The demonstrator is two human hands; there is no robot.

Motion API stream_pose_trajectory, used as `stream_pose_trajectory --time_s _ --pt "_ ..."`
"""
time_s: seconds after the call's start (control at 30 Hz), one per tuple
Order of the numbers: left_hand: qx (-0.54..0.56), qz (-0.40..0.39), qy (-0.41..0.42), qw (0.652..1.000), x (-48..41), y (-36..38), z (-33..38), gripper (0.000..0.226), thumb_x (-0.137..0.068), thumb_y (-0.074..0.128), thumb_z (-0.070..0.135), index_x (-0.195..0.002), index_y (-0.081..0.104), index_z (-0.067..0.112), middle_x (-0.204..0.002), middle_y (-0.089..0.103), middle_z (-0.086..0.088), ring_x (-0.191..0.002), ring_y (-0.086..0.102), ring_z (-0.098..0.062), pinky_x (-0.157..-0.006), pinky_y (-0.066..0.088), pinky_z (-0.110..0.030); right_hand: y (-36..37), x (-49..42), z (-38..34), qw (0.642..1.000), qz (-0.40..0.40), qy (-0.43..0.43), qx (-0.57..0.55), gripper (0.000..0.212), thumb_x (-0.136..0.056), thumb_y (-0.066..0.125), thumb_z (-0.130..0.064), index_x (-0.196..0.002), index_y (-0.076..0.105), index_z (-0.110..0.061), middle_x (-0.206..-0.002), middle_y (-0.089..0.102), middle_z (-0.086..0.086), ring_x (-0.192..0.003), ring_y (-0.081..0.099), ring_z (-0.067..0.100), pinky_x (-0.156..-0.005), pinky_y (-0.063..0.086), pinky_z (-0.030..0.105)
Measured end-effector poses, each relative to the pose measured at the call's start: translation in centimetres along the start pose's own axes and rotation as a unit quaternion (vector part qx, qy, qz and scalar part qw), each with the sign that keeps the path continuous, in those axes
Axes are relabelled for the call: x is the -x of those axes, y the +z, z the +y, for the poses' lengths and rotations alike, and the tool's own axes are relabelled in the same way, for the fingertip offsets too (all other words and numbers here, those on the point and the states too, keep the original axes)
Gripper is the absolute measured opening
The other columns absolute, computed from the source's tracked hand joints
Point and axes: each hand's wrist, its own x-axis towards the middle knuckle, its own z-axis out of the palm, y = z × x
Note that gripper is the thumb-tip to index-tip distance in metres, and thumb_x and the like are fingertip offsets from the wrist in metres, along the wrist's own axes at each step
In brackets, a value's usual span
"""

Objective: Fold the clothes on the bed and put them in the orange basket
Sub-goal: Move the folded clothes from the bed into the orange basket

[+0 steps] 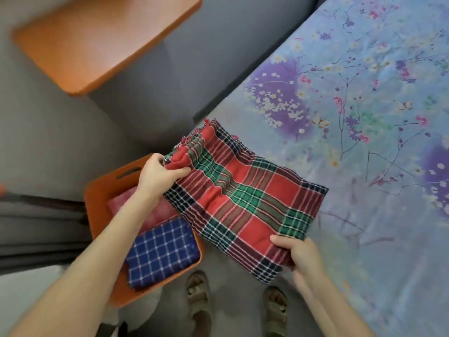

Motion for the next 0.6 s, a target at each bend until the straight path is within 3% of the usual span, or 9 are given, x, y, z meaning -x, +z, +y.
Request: stream_pose_trajectory --time_s 0.13,0.2,0.3,0.37,0.4,0.47,0.5,0.53,0.6 --pt "-0.094 0.003 0.011 0.995 -4.1 -9.2 -3.2 0.051 -0.075 0.077 0.025 -0.115 0.047 0.015 -0.104 0.056 -0.003 -0.091 0.055 -0.022 -0.078 0.044 -0.035 10.7 1.8 7.1 0.997 -0.048 0.051 -0.014 0.050 -0.068 0.064 0.020 -0.109 0.059 -0.008 -0.101 0.069 0.011 -0.090 0.065 0.030 -0.080 0.053 0.041" --pt "-0.083 -0.032 -0.014 0.996 -5.8 -11.5 -5.3 0.056 -0.077 0.075 0.020 -0.123 0.043 0.017 -0.108 0.055 -0.004 -0.091 0.055 -0.020 -0.080 0.043 -0.036 14.2 2.4 10.9 0.995 -0.041 0.082 -0.032 0.051 -0.068 0.064 0.021 -0.107 0.059 -0.011 -0.103 0.069 0.010 -0.091 0.065 0.029 -0.084 0.052 0.043" --pt "-0.058 -0.055 -0.038 0.996 -8.9 -14.1 -9.8 0.047 -0.077 0.074 0.014 -0.115 0.046 0.018 -0.110 0.060 -0.007 -0.086 0.059 -0.018 -0.083 0.048 -0.038 19.3 2.6 16.1 0.994 -0.014 0.102 -0.027 0.053 -0.070 0.067 0.018 -0.110 0.057 -0.015 -0.105 0.066 0.005 -0.097 0.062 0.027 -0.095 0.047 0.045" --pt "-0.019 -0.028 -0.032 0.999 -10.9 -14.7 -13.0 0.042 -0.082 0.069 0.009 -0.116 0.047 0.018 -0.113 0.059 -0.010 -0.087 0.058 -0.016 -0.086 0.048 -0.038 21.6 2.1 19.0 0.992 -0.002 0.127 -0.007 0.048 -0.074 0.069 0.011 -0.110 0.055 -0.018 -0.104 0.064 0.004 -0.097 0.060 0.027 -0.093 0.048 0.043" --pt "0.005 -0.003 -0.027 1.000 -11.7 -14.7 -14.4 0.043 -0.085 0.065 0.009 -0.122 0.047 0.020 -0.122 0.055 -0.011 -0.094 0.057 -0.017 -0.088 0.046 -0.035 22.4 1.8 20.1 0.987 -0.005 0.158 0.015 0.040 -0.077 0.069 0.006 -0.107 0.055 -0.017 -0.101 0.064 0.006 -0.092 0.061 0.026 -0.084 0.051 0.040" --pt "0.004 0.032 -0.025 0.999 -13.0 -14.0 -17.3 0.056 -0.090 0.060 0.014 -0.140 0.035 0.021 -0.143 0.040 -0.011 -0.121 0.047 -0.023 -0.100 0.039 -0.034 23.2 1.5 21.5 0.968 -0.031 0.211 0.133 0.017 -0.078 0.069 -0.005 -0.092 0.059 -0.008 -0.086 0.064 0.011 -0.073 0.062 0.026 -0.064 0.054 0.035" --pt "-0.014 0.030 -0.031 0.999 -13.4 -13.5 -18.9 0.061 -0.091 0.058 0.016 -0.145 0.029 0.019 -0.147 0.035 -0.011 -0.129 0.041 -0.025 -0.106 0.035 -0.036 23.3 1.2 22.1 0.950 -0.066 0.201 0.231 0.012 -0.074 0.068 -0.013 -0.082 0.061 -0.006 -0.077 0.064 0.013 -0.067 0.063 0.027 -0.063 0.056 0.036" --pt "-0.045 0.017 -0.035 0.998 -13.7 -13.0 -20.5 0.061 -0.092 0.057 0.017 -0.146 0.027 0.017 -0.149 0.033 -0.012 -0.133 0.038 -0.027 -0.110 0.032 -0.038 23.4 1.0 22.3 0.921 -0.089 0.172 0.337 0.018 -0.068 0.066 -0.021 -0.077 0.064 -0.006 -0.075 0.067 0.012 -0.068 0.066 0.029 -0.068 0.057 0.039" --pt "-0.113 -0.018 -0.031 0.993 -13.5 -11.5 -23.4 0.054 -0.095 0.052 0.017 -0.144 0.032 0.012 -0.149 0.034 -0.012 -0.135 0.035 -0.027 -0.111 0.030 -0.037 22.9 -0.1 21.5 0.857 -0.078 0.037 0.507 0.030 -0.067 0.060 -0.033 -0.088 0.068 -0.013 -0.090 0.072 0.004 -0.088 0.068 0.026 -0.079 0.055 0.035"
